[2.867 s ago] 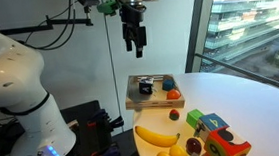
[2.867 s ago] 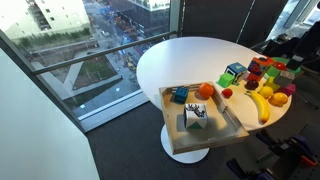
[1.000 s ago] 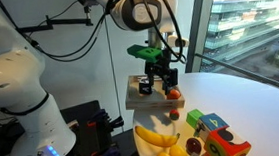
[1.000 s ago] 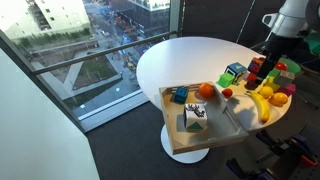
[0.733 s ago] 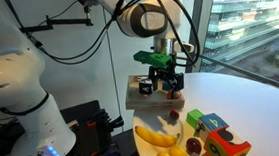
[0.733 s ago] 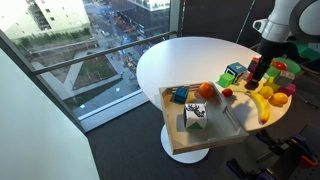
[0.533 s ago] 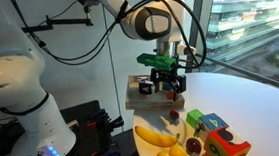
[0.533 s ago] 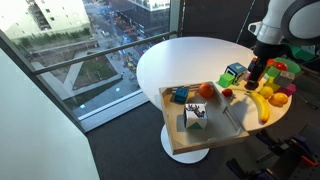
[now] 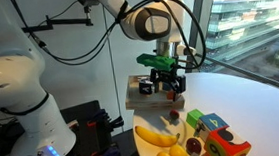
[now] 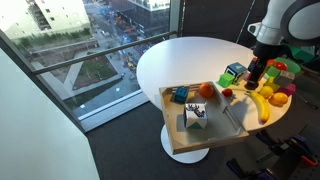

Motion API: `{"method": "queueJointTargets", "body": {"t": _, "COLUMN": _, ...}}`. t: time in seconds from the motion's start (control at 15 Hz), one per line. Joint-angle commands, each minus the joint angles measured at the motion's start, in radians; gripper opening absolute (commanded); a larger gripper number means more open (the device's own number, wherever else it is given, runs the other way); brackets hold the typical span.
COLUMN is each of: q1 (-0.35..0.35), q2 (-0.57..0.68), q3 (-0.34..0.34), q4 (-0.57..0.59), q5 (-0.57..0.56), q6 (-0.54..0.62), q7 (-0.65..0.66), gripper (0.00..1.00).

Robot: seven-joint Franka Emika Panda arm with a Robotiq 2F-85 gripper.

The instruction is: Put the strawberry in the box

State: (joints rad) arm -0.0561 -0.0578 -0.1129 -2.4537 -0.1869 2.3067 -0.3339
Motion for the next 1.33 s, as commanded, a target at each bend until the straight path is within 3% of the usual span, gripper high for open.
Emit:
{"method": "queueJointTargets", "body": {"t": 0.0, "q1": -0.008, "q2": 0.000, "q3": 0.009, "q4": 0.001, "q5": 0.001, "q6": -0.002, "q7": 0.000, "gripper": 1.00}}
{"method": "queueJointTargets", "body": {"t": 0.73, "q1": -0.017, "q2": 0.102, "q3": 0.006, "q4": 0.010, "q5": 0.018, "q6": 0.194, "q7": -0.110, "gripper": 1.00}}
{"method": "queueJointTargets", "body": {"t": 1.27, "q1": -0.051, "q2": 0.235, "q3": 0.044, "q4": 0.041, "q5": 0.143, "q6": 0.322, "q7": -0.301, "gripper": 1.00}}
